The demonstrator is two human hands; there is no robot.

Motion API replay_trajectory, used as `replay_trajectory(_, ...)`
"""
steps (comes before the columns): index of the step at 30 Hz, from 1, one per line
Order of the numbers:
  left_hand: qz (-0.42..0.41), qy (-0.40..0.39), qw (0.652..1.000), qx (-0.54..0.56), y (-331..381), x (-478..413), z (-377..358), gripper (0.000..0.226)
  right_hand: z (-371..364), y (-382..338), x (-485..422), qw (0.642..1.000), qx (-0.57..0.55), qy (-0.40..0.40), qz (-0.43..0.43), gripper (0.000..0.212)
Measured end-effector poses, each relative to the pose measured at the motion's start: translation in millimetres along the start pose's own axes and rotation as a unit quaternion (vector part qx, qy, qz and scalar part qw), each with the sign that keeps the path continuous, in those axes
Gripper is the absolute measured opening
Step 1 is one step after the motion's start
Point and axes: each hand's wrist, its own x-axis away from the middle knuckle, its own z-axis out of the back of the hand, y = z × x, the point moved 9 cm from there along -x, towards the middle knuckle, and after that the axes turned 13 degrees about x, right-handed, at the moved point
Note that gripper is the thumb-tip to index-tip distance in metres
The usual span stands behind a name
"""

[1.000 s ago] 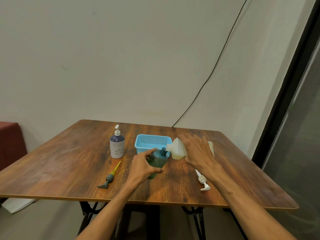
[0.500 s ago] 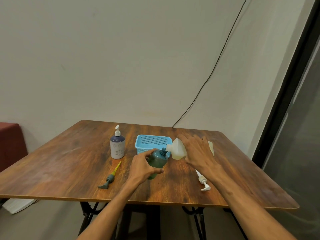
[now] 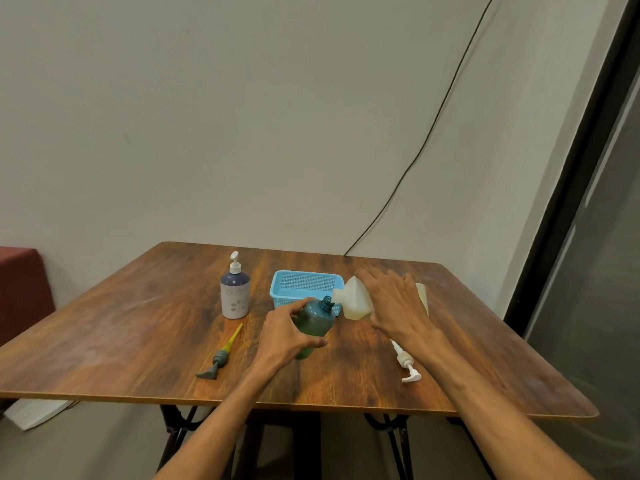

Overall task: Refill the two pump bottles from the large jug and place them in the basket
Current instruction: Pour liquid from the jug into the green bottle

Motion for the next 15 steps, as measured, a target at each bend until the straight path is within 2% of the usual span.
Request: replay_trajectory(15,0.0,0.0,1.0,0.001,3.4,-0.4,2.5,0.091,0.4,0.8,-1.1,1.0,0.004,0.0,-0.004,0.063)
